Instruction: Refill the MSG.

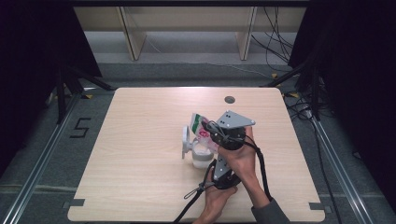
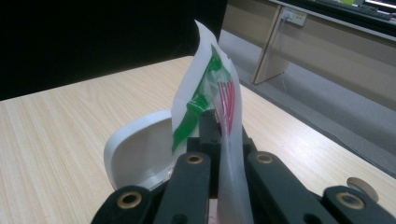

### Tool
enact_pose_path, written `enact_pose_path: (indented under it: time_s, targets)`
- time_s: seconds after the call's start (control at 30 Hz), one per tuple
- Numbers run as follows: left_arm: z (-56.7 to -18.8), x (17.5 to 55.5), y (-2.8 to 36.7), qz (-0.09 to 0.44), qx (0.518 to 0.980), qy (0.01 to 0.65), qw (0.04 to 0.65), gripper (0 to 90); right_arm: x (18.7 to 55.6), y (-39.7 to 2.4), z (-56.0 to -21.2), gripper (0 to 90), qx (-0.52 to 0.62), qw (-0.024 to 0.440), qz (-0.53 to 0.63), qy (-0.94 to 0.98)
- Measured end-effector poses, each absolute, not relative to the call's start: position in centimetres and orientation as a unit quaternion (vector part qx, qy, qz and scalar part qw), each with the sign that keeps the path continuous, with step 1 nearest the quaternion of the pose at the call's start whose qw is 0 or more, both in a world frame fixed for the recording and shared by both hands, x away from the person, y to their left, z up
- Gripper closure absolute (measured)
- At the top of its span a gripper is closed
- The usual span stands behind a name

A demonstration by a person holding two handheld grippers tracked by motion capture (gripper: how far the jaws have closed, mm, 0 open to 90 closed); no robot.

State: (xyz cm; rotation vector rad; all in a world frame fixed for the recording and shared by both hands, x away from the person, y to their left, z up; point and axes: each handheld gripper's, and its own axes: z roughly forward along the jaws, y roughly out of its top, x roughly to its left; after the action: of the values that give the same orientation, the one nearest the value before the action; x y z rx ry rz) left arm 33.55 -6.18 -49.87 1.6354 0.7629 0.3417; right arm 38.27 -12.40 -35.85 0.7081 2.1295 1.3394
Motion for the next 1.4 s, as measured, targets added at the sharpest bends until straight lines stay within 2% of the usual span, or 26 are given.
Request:
enact_pose_path:
  time_s: [0.03,0.07,0.23,0.97,1.4]
  targets:
    - [-49.85,33.48,-6.83,0.137,0.673,0.354,0.635,76.5,38.24,-12.41,-35.81,89.8,0.259,0.258,0.496,0.788]
    - [-49.82,33.53,-6.48,0.143,0.69,0.34,0.622,76.5,38.22,-12.42,-35.76,89.8,0.258,0.254,0.498,0.788]
    - [-49.87,33.51,-6.73,0.137,0.68,0.351,0.629,76.6,38.27,-12.44,-35.73,89.8,0.26,0.255,0.496,0.788]
    - [-49.97,33.67,-6.5,0.137,0.684,0.343,0.629,76.7,38.18,-12.33,-35.73,89.7,0.266,0.242,0.5,0.788]
    - [-49.93,33.73,-6.43,0.133,0.683,0.346,0.63,76.8,38.17,-12.15,-35.81,89.6,0.26,0.25,0.5,0.787]
